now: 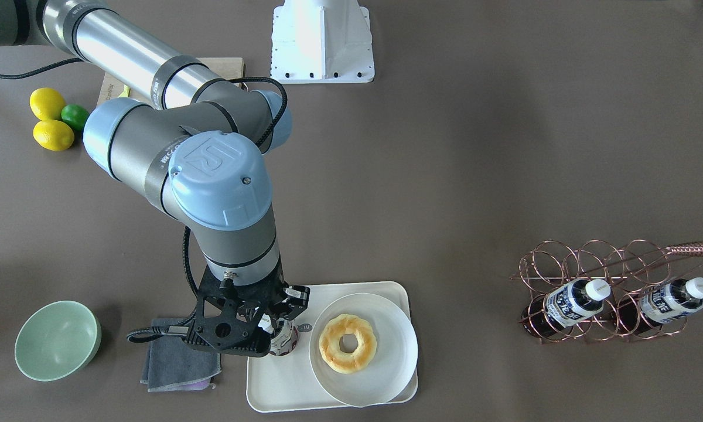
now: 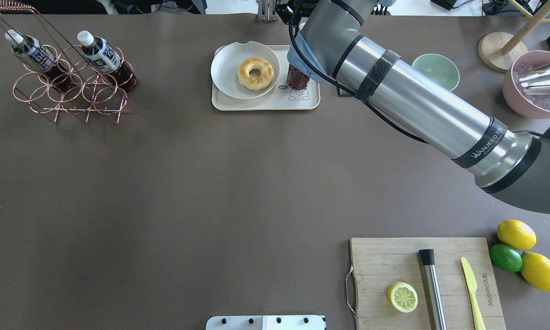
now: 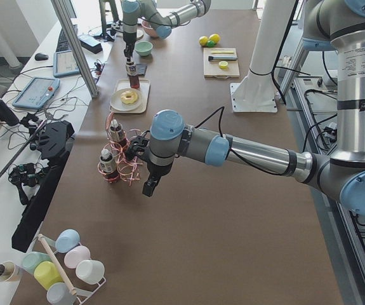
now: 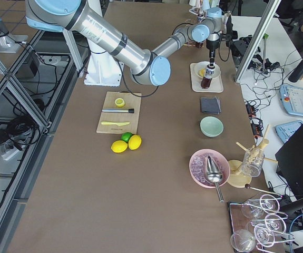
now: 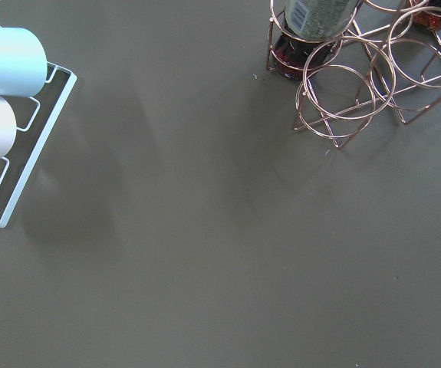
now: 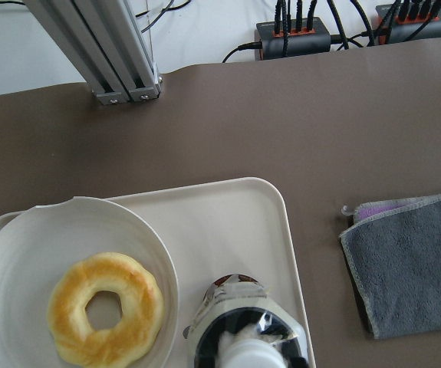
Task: Place tea on tray
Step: 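Carry the bottle with the right gripper onto the cream tray beside the plate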
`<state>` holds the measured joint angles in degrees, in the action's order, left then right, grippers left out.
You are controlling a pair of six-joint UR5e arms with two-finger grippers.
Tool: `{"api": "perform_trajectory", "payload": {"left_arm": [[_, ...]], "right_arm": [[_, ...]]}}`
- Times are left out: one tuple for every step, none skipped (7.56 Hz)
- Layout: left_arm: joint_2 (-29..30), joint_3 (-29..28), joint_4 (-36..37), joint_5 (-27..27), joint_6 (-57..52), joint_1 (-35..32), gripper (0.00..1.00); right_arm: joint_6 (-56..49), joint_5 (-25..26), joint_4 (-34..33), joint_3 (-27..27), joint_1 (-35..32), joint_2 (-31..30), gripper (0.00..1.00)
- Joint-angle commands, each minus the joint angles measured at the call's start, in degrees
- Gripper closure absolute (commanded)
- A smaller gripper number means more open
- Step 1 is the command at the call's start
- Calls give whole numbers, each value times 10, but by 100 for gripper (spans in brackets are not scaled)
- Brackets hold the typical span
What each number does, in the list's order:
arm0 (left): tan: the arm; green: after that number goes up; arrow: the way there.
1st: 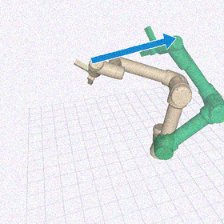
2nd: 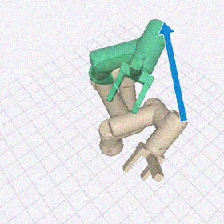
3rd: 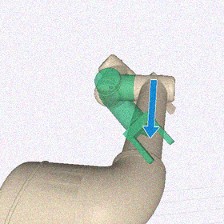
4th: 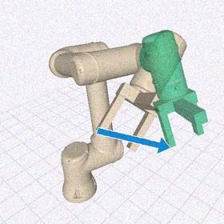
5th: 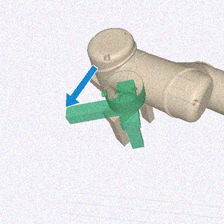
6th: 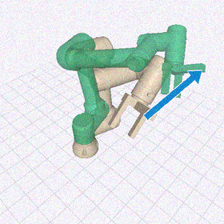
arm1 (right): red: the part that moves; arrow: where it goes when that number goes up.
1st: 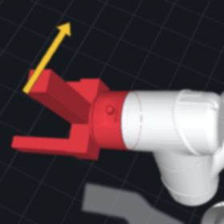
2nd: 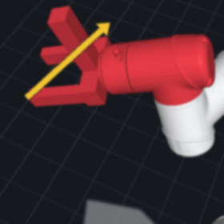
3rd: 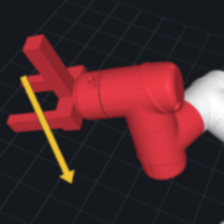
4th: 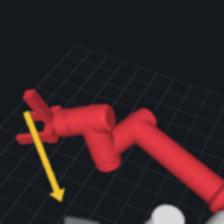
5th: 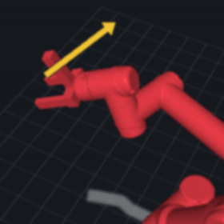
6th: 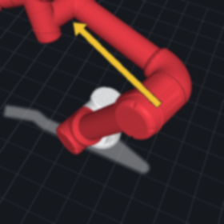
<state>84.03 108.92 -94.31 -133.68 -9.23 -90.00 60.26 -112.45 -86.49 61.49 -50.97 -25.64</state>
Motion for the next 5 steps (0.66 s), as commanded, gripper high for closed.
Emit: {"api": "perform_trajectory", "payload": {"left_arm": [[0, 1, 0, -1, 0, 0, 1], [0, 1, 0, 0, -1, 0, 1], [0, 1, 0, 0, -1, 0, 1], [0, 0, 0, 0, -2, 0, 1], [-1, 0, 0, 0, -3, 0, 1]], "right_arm": [[-5, 1, 0, 2, 1, 3, 0], [-4, 0, -4, 12, -2, 6, 0], [-4, -10, -14, 31, -11, 5, 0], [-15, -34, -57, 64, -27, 0, 0], [-57, -58, -109, 125, -42, -27, 0]]}}
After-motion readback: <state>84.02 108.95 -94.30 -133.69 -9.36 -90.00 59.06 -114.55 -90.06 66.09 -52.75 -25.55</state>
